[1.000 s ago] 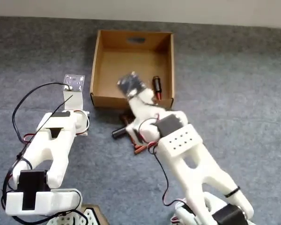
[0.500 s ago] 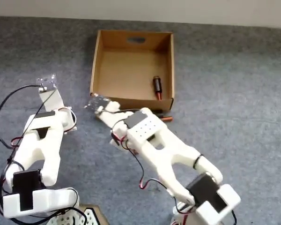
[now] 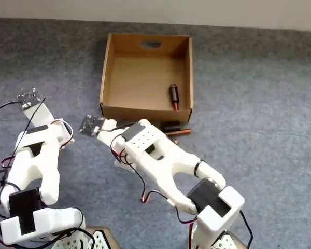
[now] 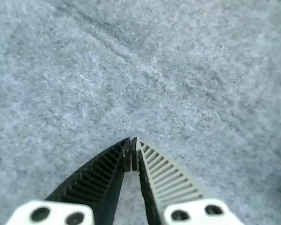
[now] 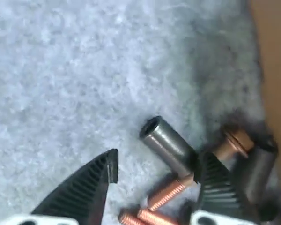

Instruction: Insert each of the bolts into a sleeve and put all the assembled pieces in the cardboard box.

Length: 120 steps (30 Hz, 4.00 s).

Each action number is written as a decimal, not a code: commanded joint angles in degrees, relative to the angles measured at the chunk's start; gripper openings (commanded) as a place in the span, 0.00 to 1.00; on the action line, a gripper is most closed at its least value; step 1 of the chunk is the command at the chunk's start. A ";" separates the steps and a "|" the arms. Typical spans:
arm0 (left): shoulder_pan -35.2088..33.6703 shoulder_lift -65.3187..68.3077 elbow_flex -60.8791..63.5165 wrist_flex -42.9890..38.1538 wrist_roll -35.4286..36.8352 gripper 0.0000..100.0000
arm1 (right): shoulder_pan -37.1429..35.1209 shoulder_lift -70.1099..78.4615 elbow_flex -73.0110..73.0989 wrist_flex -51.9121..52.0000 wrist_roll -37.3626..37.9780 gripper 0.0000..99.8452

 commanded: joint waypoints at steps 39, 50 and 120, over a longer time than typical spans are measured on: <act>-0.40 -0.48 -2.59 0.26 0.35 0.04 | -2.33 3.12 -3.21 -1.80 -2.37 0.25; -0.40 -0.48 -2.59 0.18 0.35 0.04 | -1.27 2.42 -0.31 -3.56 -2.73 0.00; 7.43 -0.57 -2.59 0.53 0.18 0.04 | 32.48 -74.77 45.23 2.15 -20.13 0.01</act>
